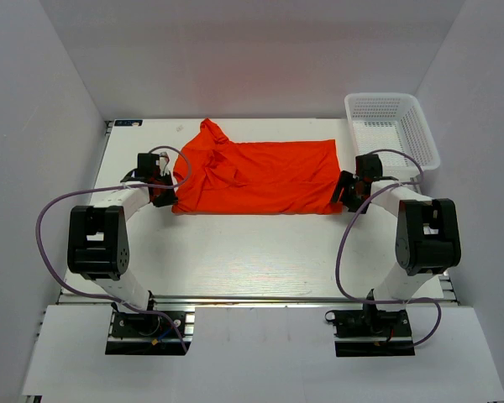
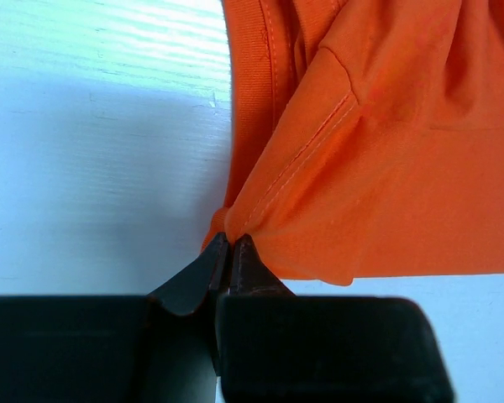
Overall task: Fold and stack the t-shirts
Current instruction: Fold the flattened tshirt in 1/3 of the way
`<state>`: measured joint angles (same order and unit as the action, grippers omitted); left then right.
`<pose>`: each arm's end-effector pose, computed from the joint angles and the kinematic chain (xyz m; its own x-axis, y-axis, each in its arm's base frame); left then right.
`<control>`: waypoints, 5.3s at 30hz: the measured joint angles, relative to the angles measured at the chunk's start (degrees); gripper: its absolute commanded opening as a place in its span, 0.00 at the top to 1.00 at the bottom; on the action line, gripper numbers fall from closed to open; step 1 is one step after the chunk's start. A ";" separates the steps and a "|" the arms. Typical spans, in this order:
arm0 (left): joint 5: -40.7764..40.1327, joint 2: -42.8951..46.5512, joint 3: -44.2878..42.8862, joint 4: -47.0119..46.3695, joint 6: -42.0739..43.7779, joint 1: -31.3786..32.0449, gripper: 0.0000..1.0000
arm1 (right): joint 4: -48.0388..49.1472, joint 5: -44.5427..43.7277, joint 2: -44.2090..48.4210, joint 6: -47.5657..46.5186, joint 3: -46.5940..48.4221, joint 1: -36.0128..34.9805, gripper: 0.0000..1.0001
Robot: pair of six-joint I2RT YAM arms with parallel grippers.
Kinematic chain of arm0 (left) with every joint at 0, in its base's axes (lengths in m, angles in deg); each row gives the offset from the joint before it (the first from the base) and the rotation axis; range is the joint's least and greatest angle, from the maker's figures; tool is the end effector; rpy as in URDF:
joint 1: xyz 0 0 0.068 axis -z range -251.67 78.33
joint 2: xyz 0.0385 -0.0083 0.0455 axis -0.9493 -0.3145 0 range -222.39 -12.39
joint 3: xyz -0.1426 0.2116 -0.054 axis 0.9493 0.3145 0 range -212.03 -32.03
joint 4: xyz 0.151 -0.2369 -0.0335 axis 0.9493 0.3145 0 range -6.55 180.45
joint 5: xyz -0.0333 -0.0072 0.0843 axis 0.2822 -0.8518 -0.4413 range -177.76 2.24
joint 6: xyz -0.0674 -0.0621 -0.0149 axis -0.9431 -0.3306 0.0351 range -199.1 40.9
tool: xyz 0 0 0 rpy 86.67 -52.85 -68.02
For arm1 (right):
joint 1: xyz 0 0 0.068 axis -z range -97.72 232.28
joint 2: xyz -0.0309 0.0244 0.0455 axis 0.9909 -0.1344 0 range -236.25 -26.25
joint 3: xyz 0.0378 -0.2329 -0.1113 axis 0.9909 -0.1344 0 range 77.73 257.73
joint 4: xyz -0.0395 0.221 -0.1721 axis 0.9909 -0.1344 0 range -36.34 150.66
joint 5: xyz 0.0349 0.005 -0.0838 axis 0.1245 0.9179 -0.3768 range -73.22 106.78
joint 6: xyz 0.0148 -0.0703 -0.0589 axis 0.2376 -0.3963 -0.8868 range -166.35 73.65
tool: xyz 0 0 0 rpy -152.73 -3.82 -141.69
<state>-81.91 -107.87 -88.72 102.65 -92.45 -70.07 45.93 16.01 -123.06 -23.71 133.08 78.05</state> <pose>0.3733 -0.0188 0.1097 -0.8436 -0.2062 -0.4958 -0.1161 0.9715 -0.2066 0.3770 0.0268 0.1002 -0.7903 0.3275 -0.5179 0.2577 0.9445 0.2039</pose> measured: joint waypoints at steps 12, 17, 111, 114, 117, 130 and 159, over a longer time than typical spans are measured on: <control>-0.87 0.74 0.79 0.20 0.00 -1.97 1.00 | 0.94 0.28 -1.70 0.26 0.35 1.07 1.00; -2.23 1.75 0.50 1.46 -0.07 -3.74 1.00 | -1.75 -0.57 -0.90 -1.88 1.29 2.12 1.00; 11.52 -25.90 -30.88 -0.37 5.25 7.96 1.00 | -4.85 23.52 -42.45 -13.55 60.24 -30.84 0.76; 11.52 -25.90 -30.88 -0.37 4.96 7.96 1.00 | -4.85 23.43 -42.45 -12.96 60.24 -31.06 0.80; 11.52 -25.81 -30.84 -0.42 4.90 7.96 1.00 | -4.87 23.28 -42.66 -12.70 60.26 -31.12 1.00; 12.13 -24.00 -30.36 -0.35 4.81 7.96 1.00 | -2.54 18.71 -38.29 -14.03 53.51 -31.10 1.00; 11.93 -32.33 -45.88 7.15 13.38 7.93 0.00 | 4.44 10.10 -24.65 -13.07 42.01 -29.64 0.85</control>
<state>-69.98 -140.20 -134.59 109.80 -79.07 -62.13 50.37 26.10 -147.72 -36.78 175.09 48.41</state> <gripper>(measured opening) 0.986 0.113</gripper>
